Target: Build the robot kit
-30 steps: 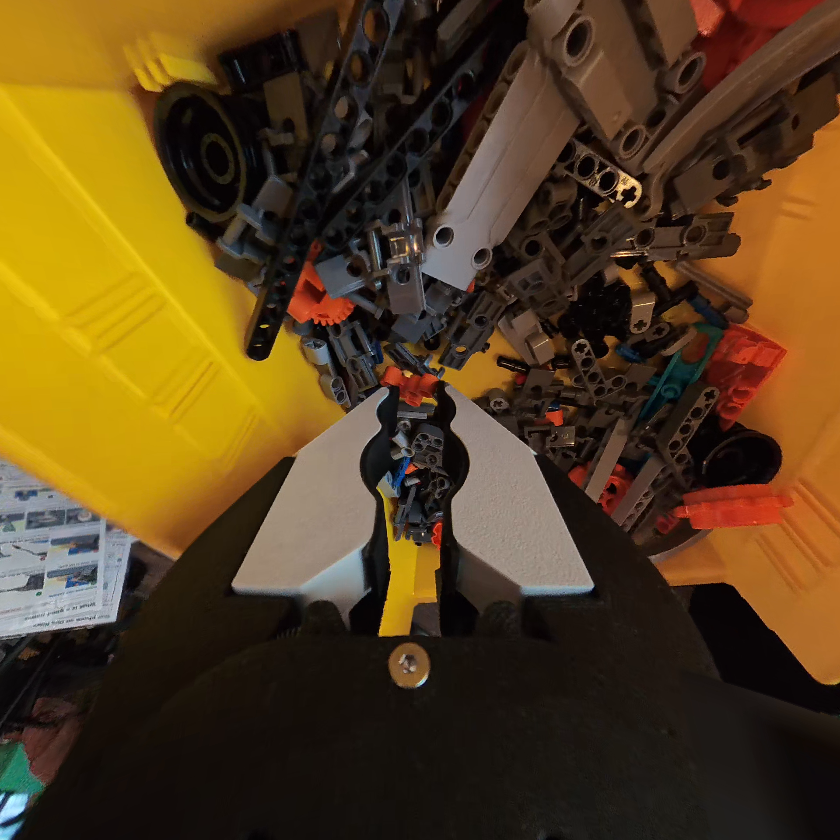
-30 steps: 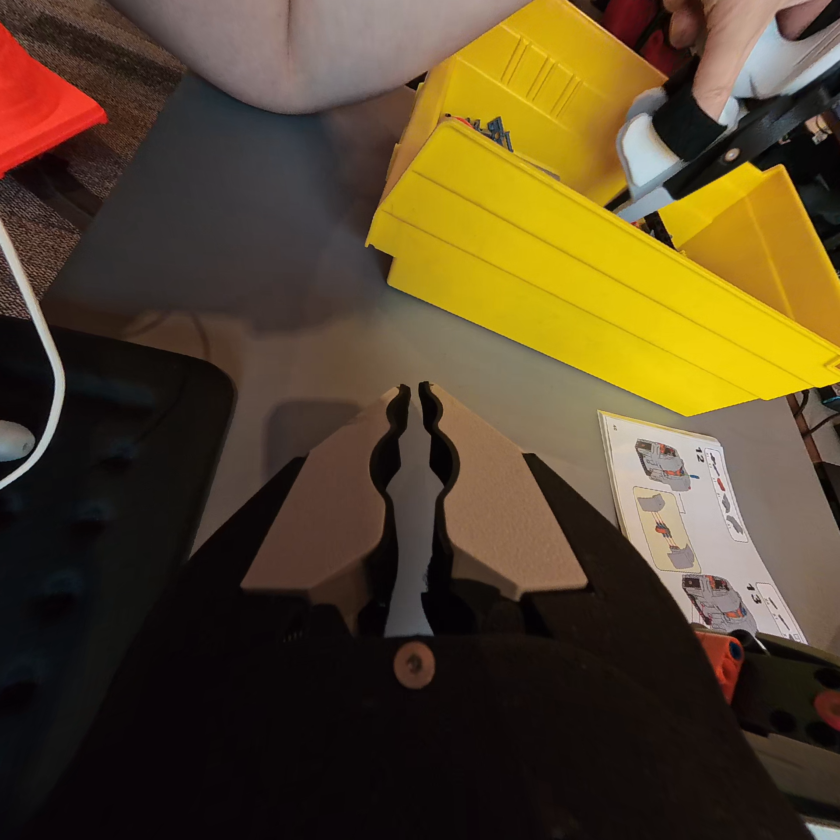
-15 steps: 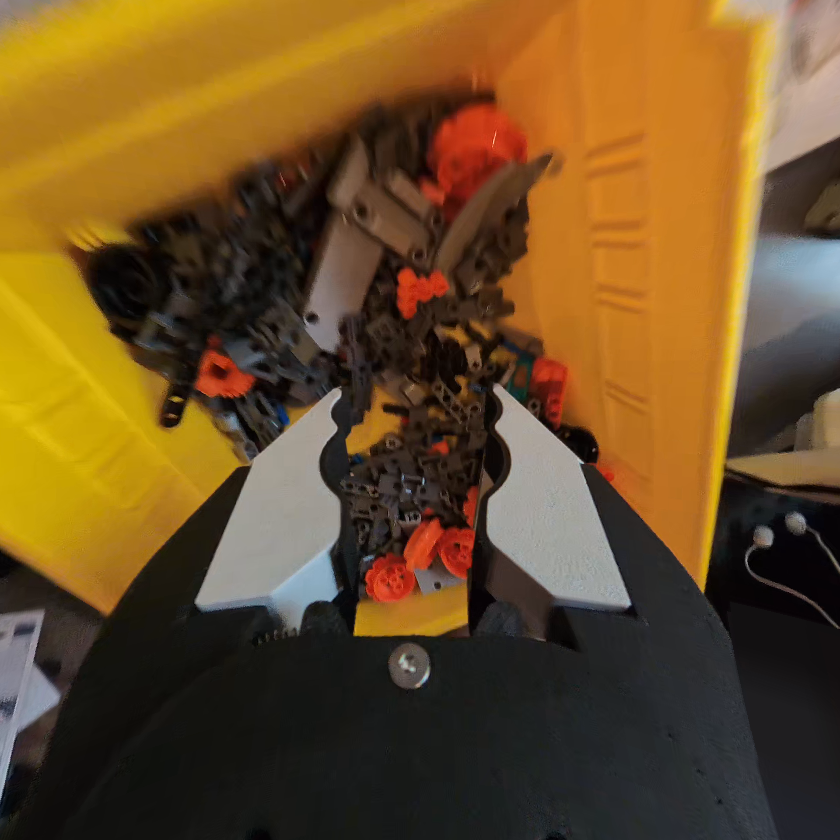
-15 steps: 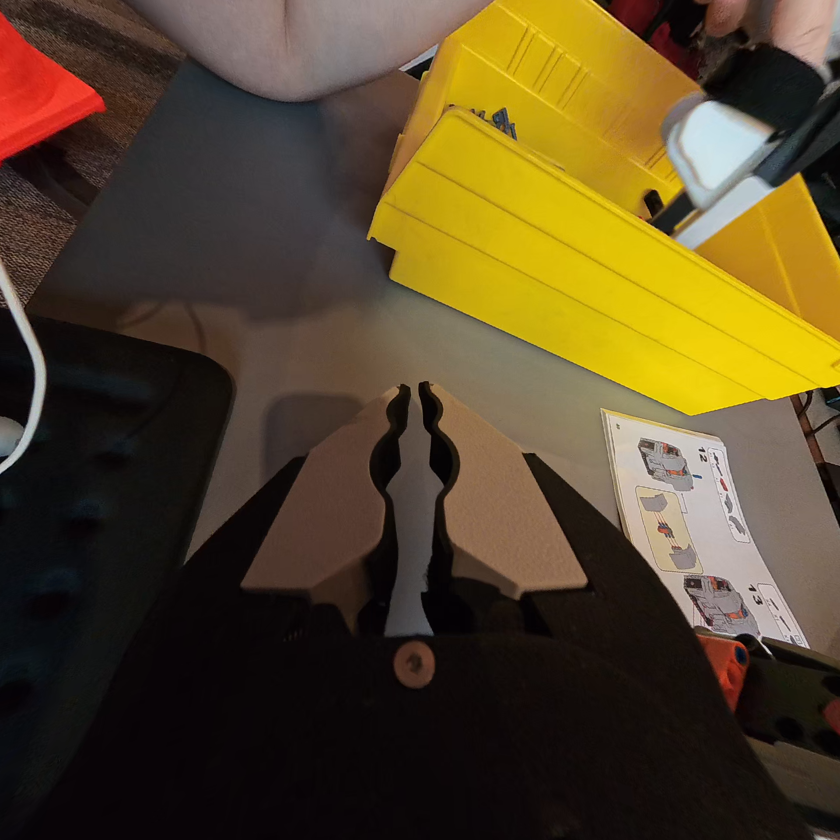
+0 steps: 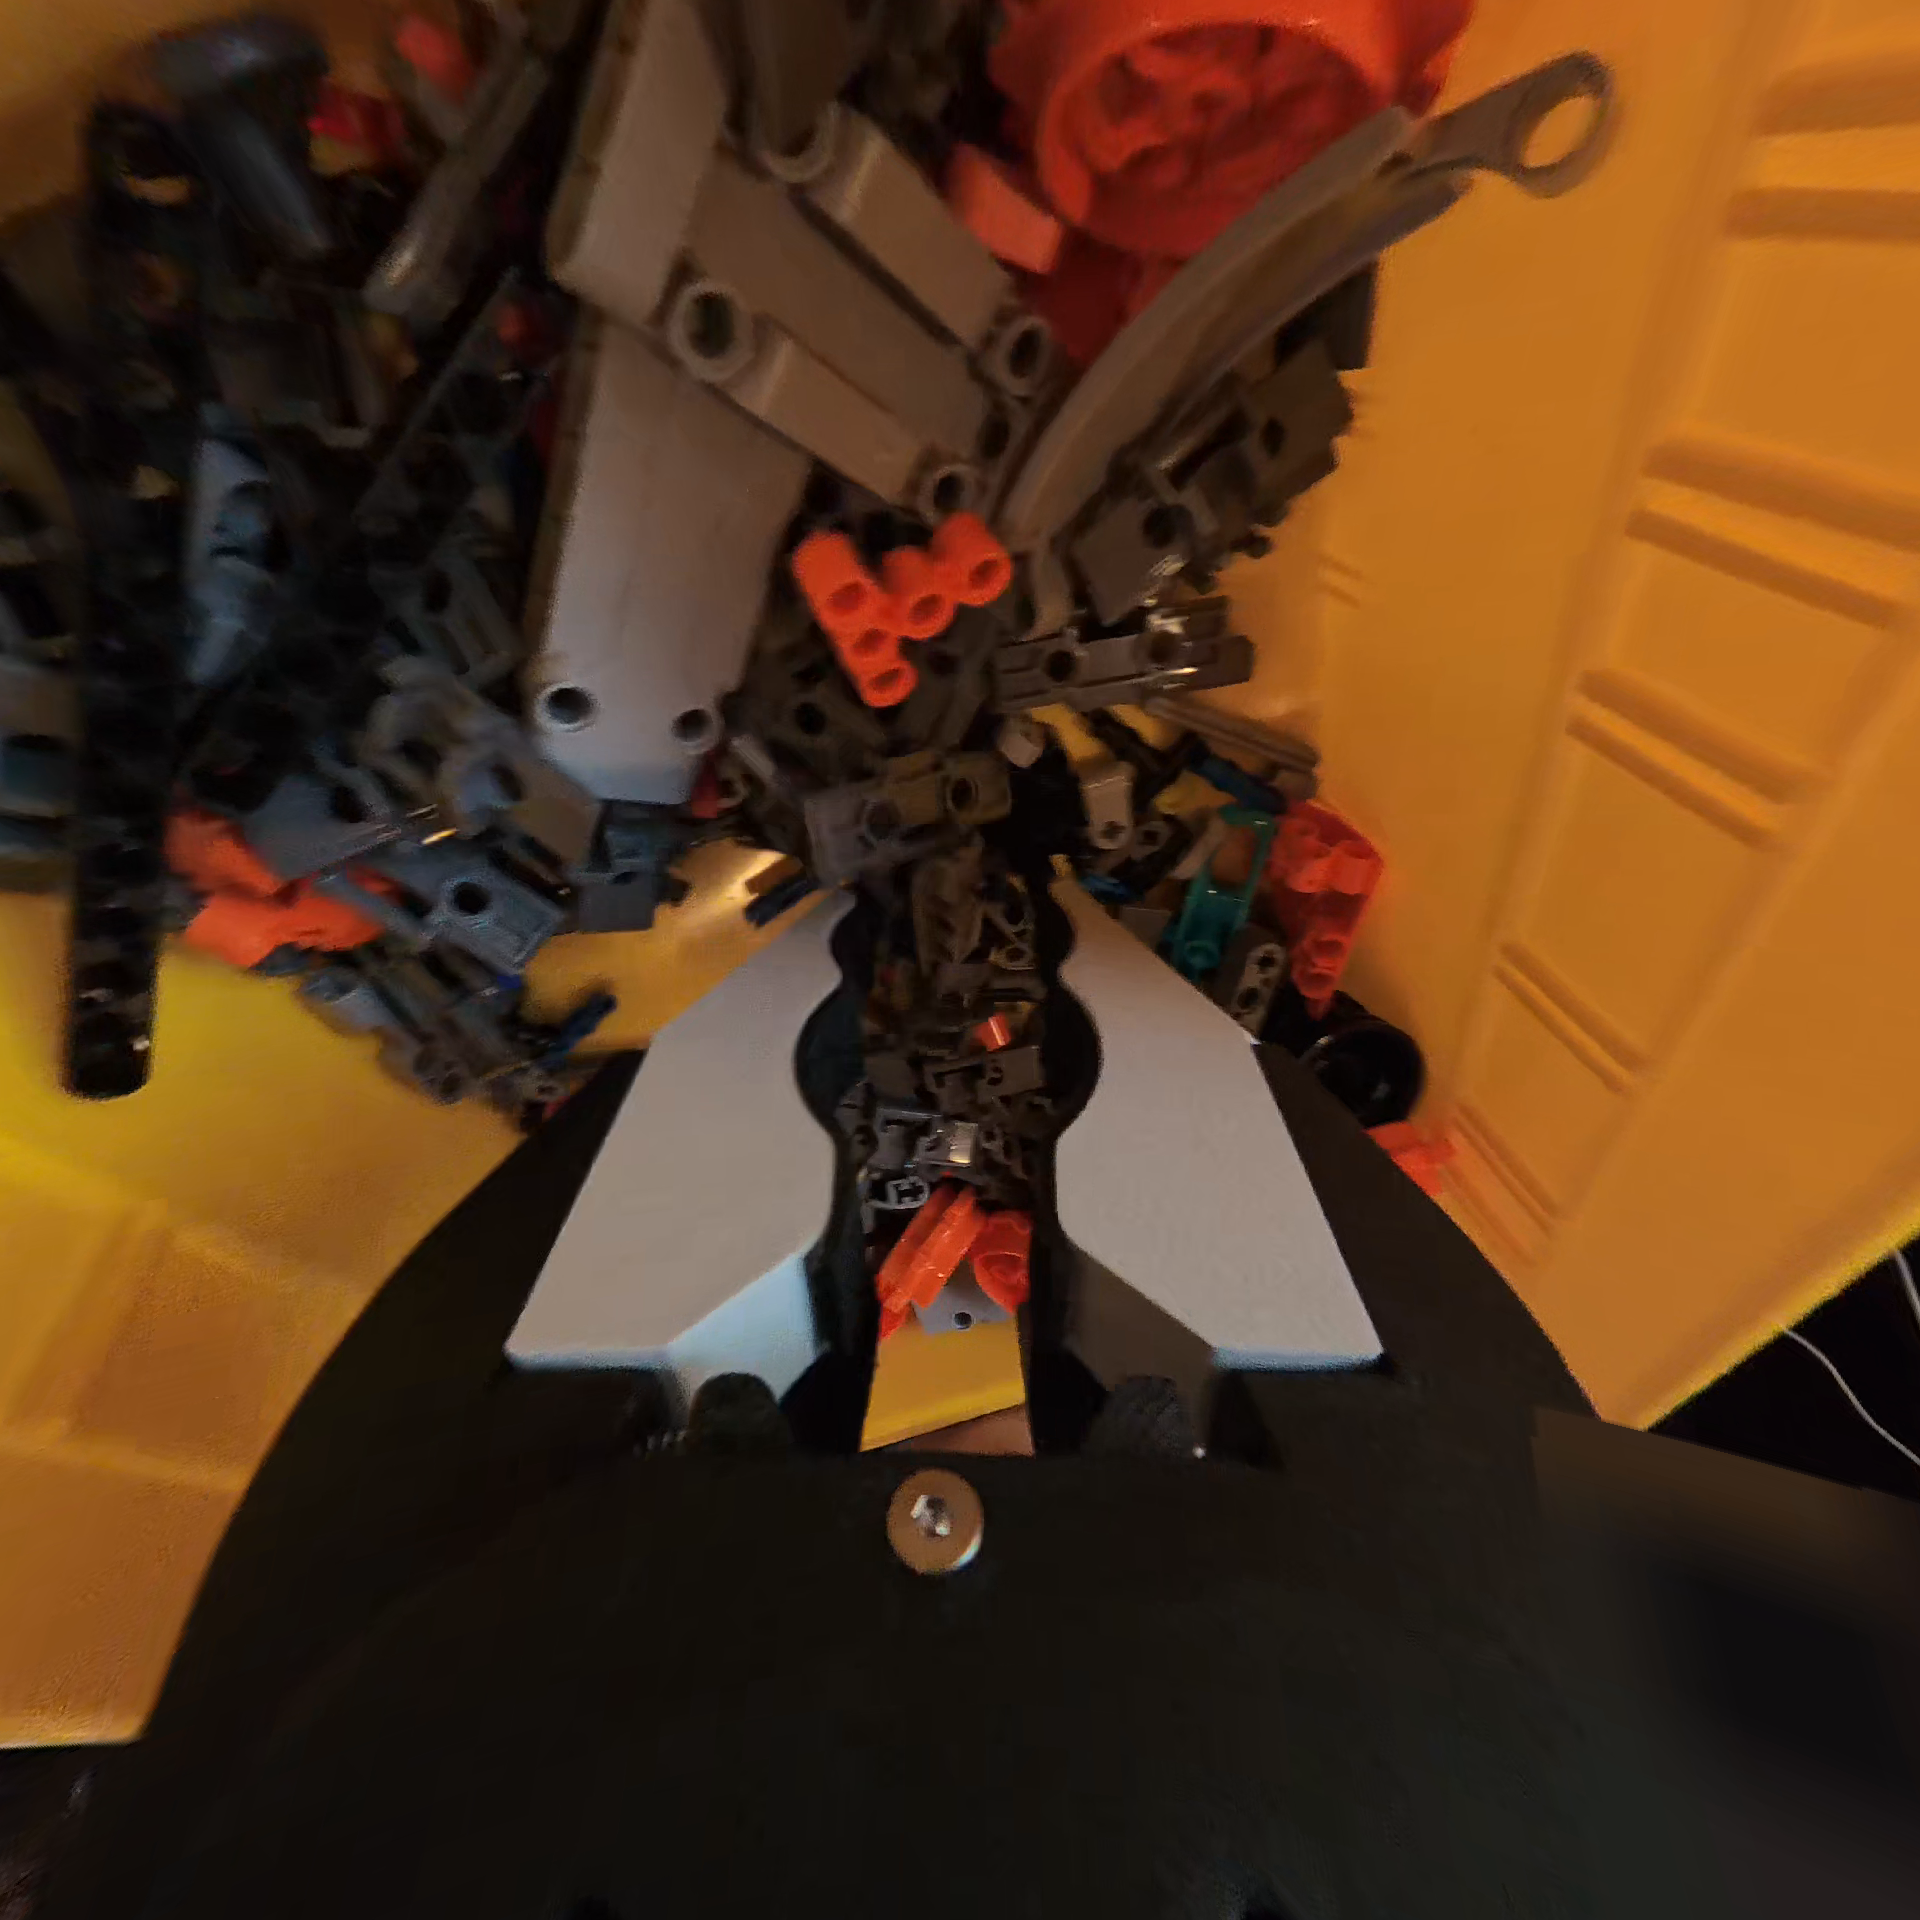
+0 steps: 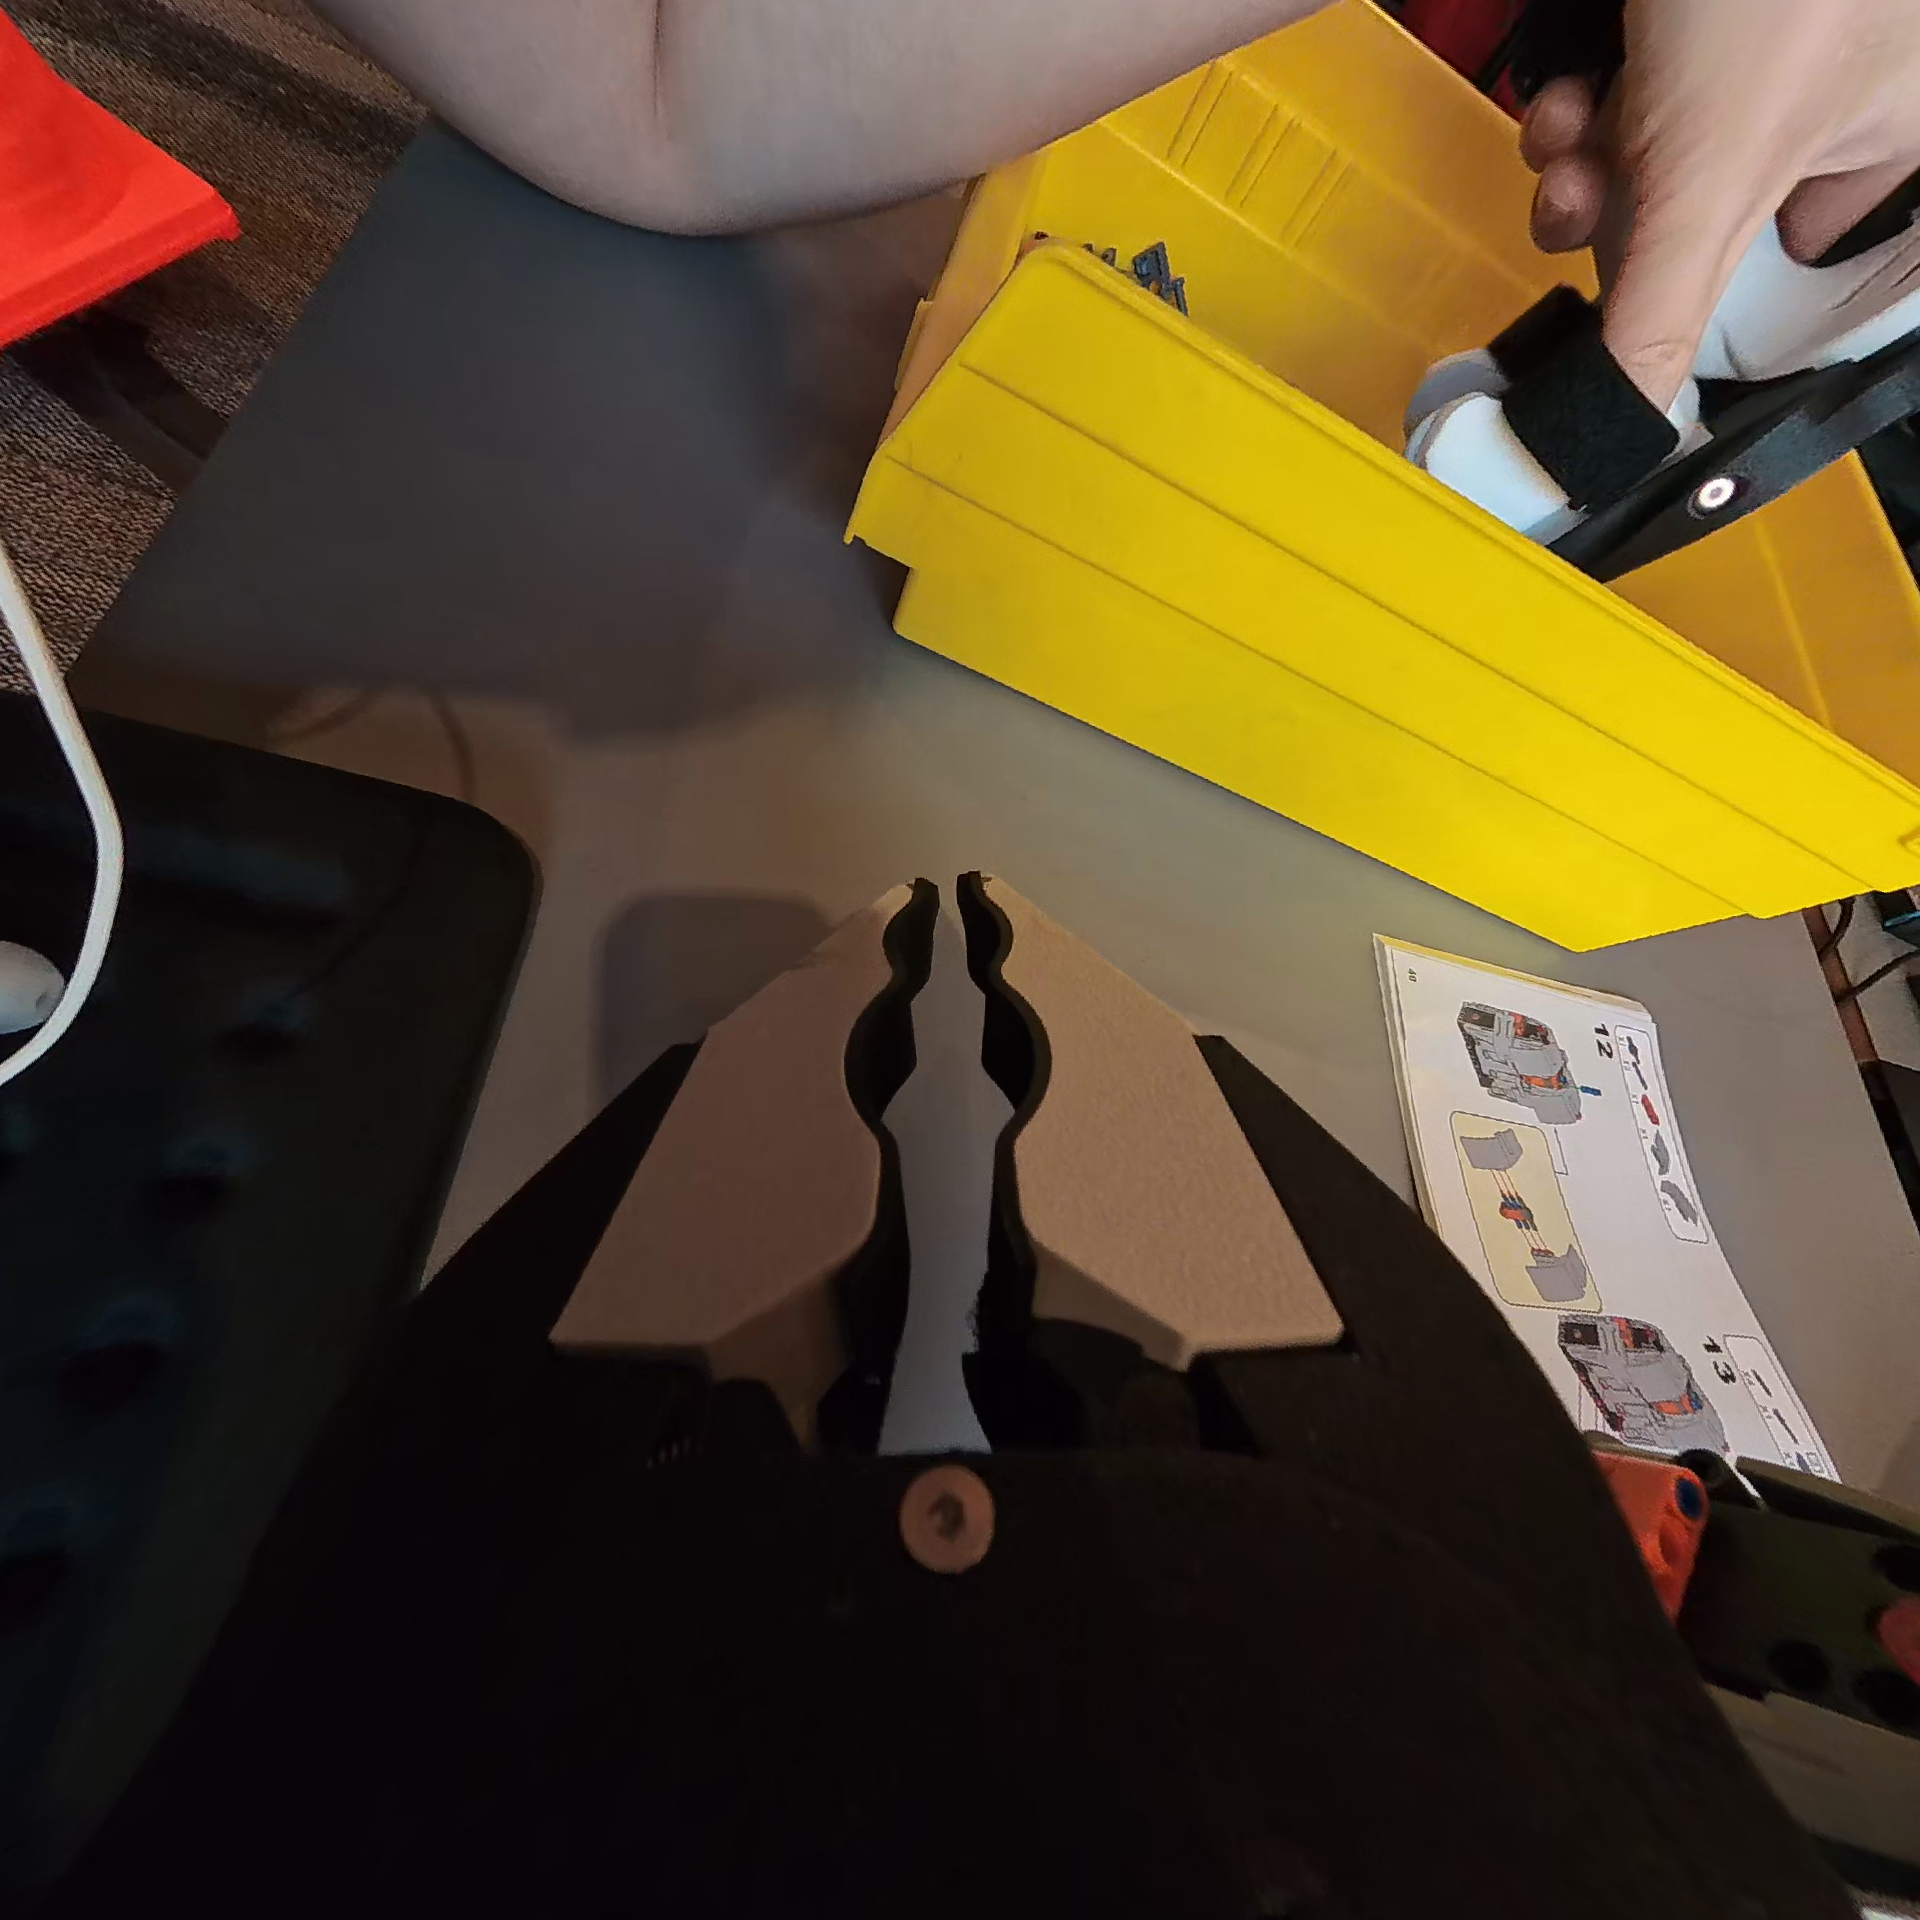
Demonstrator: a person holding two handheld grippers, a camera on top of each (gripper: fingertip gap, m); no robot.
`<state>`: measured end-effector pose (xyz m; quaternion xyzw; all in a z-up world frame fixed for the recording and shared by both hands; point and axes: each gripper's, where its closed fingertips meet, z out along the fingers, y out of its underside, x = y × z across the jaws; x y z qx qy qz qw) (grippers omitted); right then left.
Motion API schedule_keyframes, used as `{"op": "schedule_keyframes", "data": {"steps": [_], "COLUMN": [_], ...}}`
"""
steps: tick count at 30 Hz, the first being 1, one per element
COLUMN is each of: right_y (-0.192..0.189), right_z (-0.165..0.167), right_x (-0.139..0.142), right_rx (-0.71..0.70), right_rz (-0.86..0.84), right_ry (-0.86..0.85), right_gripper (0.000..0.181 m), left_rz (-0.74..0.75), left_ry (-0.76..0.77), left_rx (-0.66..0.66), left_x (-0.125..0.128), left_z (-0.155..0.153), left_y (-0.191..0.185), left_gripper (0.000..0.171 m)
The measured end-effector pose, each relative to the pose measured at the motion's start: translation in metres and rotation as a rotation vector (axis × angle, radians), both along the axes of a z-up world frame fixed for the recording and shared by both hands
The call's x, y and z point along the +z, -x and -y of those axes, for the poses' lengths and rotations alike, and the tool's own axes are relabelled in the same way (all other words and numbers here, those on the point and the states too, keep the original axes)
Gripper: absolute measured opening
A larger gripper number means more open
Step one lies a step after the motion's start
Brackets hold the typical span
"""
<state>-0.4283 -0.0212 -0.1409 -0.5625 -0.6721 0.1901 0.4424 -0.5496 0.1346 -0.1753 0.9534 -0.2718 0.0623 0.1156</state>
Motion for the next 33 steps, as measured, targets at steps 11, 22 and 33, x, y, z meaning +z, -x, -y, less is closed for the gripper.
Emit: {"op": "schedule_keyframes", "data": {"steps": [11,22,33], "right_y": [0.000,0.000,0.000], "right_z": [0.001,0.002,0.003], "right_x": [-0.002,-0.006,-0.008], "right_rx": [0.009,0.014,0.019], "right_rz": [0.008,0.026,0.036], "right_ry": [-0.002,-0.001,0.000], "right_gripper": [0.004,0.004,0.004], "left_rz": [0.048,0.052,0.070], "left_ry": [-0.215,-0.441,-0.271], "left_rx": [-0.038,0.019,0.056], "left_x": [0.025,0.049,0.048], "left_z": [-0.034,-0.072,-0.029], "left_y": [-0.002,0.006,0.007], "left_gripper": [0.012,0.013,0.037]}}
